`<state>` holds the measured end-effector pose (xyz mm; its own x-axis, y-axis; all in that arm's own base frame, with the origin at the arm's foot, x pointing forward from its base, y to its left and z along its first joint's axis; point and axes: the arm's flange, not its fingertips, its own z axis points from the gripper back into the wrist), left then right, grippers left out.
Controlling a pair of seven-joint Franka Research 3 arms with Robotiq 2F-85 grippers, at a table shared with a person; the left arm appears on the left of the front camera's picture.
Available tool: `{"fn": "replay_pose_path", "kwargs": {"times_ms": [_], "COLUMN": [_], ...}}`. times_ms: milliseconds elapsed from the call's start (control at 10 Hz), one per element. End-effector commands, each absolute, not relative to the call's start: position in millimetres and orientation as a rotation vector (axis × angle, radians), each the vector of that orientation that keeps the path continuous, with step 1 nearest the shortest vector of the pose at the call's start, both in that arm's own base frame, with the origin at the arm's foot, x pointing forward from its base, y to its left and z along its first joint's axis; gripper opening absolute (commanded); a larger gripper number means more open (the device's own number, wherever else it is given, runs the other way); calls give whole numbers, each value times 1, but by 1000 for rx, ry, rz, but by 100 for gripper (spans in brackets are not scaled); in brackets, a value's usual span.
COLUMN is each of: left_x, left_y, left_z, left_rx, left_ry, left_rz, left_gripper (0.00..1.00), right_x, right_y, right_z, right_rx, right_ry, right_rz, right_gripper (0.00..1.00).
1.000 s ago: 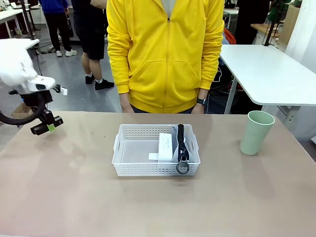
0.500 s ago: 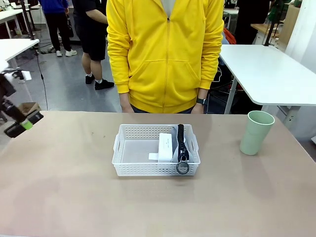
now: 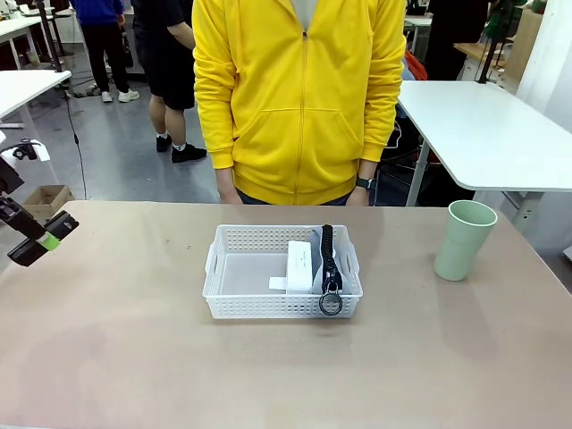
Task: Efficiently arrange items inside the basket to fit them all.
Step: Pick up the Stapler and place it inside the Organizing basket.
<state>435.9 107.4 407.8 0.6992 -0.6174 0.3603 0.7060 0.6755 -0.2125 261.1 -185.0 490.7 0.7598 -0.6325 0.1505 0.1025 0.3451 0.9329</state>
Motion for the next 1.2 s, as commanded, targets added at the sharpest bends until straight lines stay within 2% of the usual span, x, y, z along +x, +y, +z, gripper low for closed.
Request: {"fn": "replay_pose_path", "kwargs": {"times_ms": [0,100,200,300,500,700,900,1100], "left_x": [435,436,443,446,452,444,433,422], "left_y": [109,107,80,48,-43,-140,-210,-260], "left_z": [414,408,402,415,449,451,451,444], "left_rx": [-346,-351,-474,-499,-669,-618,-639,-603], "left_ry": [-258,-269,-348,-351,-367,-154,-69,-62], "left_rz": [-757,-754,-763,-734,-560,-519,-490,-499], "left_gripper": [0,43,43,43,43,43,43,43], "right_x": [263,263,263,263,263,263,263,263], "right_y": [-185,-185,-185,-185,-185,-185,-185,-185], "right_z": [490,490,490,490,490,490,490,490], "right_rx": [1143,1143,1143,1143,1143,1143,1143,1143], "right_ry": [-577,-577,-577,-577,-577,-577,-577,-577], "right_rz": [-487,-487,-487,-487,-487,-487,-487,-487], "right_gripper": [100,100,100,100,100,100,100,100]}}
